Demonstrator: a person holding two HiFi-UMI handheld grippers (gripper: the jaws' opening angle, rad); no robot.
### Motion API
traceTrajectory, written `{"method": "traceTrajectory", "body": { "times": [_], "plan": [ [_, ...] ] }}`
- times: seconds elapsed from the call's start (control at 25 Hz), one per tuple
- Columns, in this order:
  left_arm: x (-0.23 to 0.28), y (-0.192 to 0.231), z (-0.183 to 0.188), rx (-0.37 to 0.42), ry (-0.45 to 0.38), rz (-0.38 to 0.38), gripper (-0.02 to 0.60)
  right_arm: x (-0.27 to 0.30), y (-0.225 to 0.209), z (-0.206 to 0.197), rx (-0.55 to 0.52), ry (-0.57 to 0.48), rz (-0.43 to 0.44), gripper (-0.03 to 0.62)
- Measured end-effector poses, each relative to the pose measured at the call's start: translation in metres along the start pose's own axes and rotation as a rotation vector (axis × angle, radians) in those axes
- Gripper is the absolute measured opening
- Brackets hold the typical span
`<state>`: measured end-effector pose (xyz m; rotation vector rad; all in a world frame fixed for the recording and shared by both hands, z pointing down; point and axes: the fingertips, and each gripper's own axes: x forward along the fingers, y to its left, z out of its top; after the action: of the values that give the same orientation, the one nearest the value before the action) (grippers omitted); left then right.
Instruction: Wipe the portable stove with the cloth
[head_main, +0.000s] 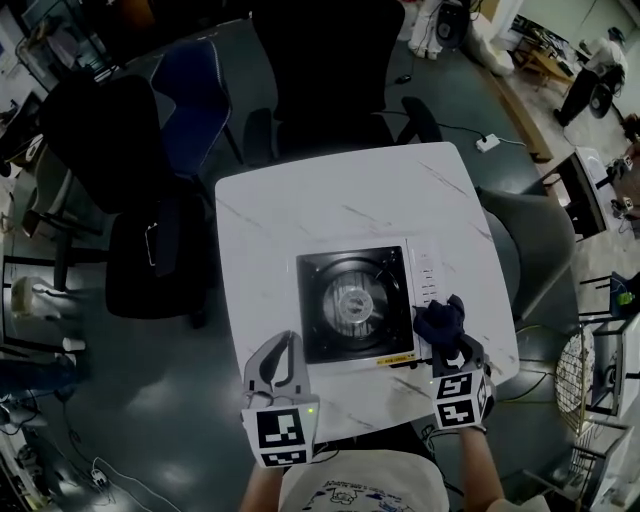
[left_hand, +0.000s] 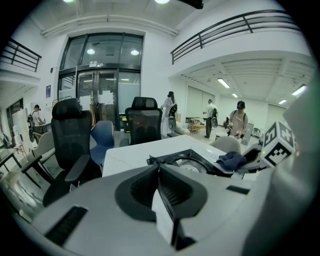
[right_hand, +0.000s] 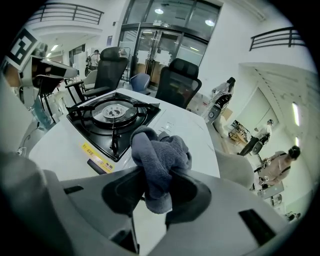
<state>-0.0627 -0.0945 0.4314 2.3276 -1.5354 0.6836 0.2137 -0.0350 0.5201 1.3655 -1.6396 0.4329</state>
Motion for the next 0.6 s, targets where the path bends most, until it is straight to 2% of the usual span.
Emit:
{"method": "traceTrajectory", "body": {
  "times": [0.6],
  "plan": [
    [-0.004, -0.011, -0.005, 0.037, -0.001, -0.081, 0.021, -0.024, 0.023, -0.031, 0.023, 0.068, -0.036, 0.130]
  ]
}}
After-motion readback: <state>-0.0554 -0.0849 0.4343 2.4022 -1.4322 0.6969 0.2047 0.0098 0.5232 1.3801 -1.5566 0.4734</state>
